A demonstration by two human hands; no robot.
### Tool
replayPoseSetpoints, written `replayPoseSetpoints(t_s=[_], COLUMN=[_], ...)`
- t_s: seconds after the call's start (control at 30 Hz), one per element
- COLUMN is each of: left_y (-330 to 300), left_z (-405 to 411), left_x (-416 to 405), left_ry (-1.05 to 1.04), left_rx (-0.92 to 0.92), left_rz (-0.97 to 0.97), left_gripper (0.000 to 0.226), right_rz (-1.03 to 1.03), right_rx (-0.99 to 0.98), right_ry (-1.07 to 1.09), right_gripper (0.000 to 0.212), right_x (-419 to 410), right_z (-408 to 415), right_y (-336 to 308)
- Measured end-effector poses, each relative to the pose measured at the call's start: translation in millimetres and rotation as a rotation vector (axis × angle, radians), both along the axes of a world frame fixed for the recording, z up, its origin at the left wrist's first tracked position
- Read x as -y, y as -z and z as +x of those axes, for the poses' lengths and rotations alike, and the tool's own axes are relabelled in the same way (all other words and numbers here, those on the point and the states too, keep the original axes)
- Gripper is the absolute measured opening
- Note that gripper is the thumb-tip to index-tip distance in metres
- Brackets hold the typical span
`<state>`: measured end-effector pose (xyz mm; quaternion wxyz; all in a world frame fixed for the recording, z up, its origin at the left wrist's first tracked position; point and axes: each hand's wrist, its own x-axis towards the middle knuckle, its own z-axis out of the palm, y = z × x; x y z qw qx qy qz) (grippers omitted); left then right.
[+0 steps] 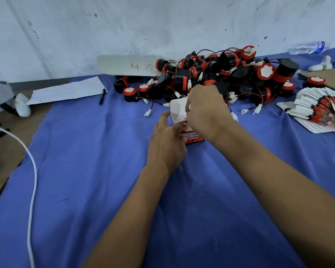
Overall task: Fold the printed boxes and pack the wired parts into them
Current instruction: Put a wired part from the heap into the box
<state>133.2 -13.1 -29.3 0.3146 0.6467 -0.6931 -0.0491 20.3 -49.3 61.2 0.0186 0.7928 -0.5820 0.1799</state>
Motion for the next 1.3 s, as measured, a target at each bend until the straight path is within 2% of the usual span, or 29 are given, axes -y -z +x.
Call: replayPoseSetpoints(t_s=[0.07,0.13,0.3,0.6,0.77,0.83,0.93,1.07,1.17,1.23,1.3], left_y=[1,3,9,18,19,19,22,26,26,26,27], left_z=[0,0,5,8,11,11,11,11,9,9,10], left_x=[1,3,9,14,15,15,16,18,16,16,17], left_ry=[0.008,0.012,0.034,0.104,0.127,0.129,0.122,0.138,0.172,0.164,0.144], left_rx=[-0.020,-0.029,-0.071,-0.138,-0.108,-0.103,-0.116,-0.134,-0.246,-0.218,-0.160], left_rz=[-0.012,-0.018,-0.027,-0.071,-0.118,-0.127,-0.127,-0.156,-0.167,-0.158,-0.159], left_gripper=[0.039,0.042,0.040,0.030,0.018,0.017,0.016,0.031,0.050,0.043,0.028], right_rz=[-0.065,-0.077,0.001,-0.030,0.026,0.085,0.138,0.021,-0.055,-0.077,-0.101], right_rx=[-0.001,-0.025,-0.007,-0.028,-0.224,-0.220,-0.179,-0.137,-0.023,-0.009,-0.060], right_ry=[0.021,0.006,-0.053,-0.028,-0.172,-0.209,-0.265,-0.332,-0.352,-0.346,-0.328], right_gripper=[0.029,0.015,0.027,0.013,0.011,0.024,0.022,0.022,0.017,0.008,0.010], right_x=[-2,0,11,16,19,22,28,27,21,21,22], right_z=[2,2,1,5,9,8,1,-6,-6,-4,-1], right_y=[8,14,25,33,38,40,37,34,34,33,32])
